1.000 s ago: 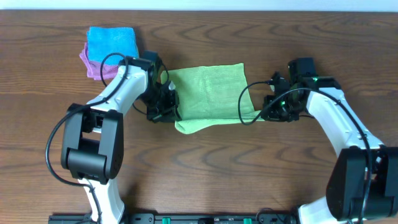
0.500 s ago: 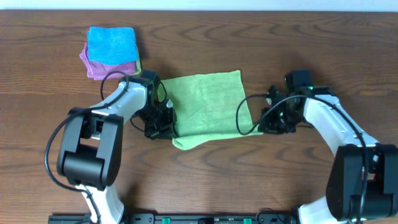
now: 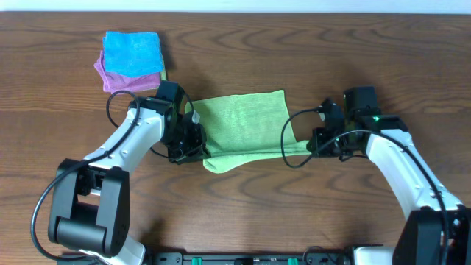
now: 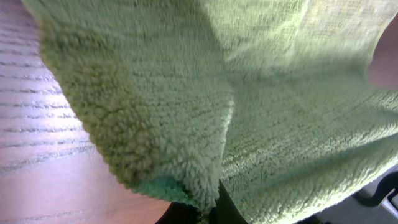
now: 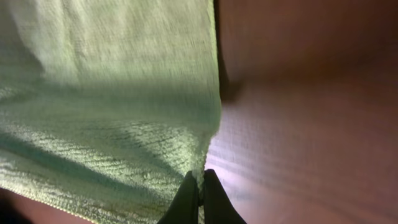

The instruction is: Fold the cloth

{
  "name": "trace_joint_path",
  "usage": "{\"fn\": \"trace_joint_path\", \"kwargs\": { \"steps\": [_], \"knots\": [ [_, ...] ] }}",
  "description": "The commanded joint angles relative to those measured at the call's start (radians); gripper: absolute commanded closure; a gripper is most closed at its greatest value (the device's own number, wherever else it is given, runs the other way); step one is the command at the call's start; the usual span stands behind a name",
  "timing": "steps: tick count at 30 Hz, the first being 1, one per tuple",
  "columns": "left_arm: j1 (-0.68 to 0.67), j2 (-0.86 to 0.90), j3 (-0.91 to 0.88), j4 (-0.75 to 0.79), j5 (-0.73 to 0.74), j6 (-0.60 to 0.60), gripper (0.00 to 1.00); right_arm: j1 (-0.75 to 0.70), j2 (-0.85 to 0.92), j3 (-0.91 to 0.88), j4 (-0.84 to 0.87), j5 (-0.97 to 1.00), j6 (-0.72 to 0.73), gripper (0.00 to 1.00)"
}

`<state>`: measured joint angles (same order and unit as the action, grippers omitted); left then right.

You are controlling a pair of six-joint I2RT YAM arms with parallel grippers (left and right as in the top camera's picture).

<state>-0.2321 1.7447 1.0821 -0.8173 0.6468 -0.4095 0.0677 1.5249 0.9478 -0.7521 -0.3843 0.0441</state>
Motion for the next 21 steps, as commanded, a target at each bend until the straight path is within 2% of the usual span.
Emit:
{"fn": "trace_joint_path", "kwargs": {
  "steps": [1,6,15,21],
  "knots": [
    [0.016,-0.006,-0.008,0.021,-0.082,-0.08,0.94,0.016,-0.008,0.002,0.049,0.09,0.015,0.99],
    [0.029,-0.006,-0.008,0.08,-0.116,-0.157,0.94,0.026,-0.008,0.002,0.173,0.107,0.039,0.99],
    [0.068,-0.006,-0.008,0.216,-0.14,-0.228,0.94,0.069,0.037,0.002,0.401,0.143,0.072,0.99],
    [0.068,-0.006,-0.008,0.314,-0.218,-0.296,0.94,0.104,0.107,0.002,0.487,0.179,0.076,0.98]
  ]
}}
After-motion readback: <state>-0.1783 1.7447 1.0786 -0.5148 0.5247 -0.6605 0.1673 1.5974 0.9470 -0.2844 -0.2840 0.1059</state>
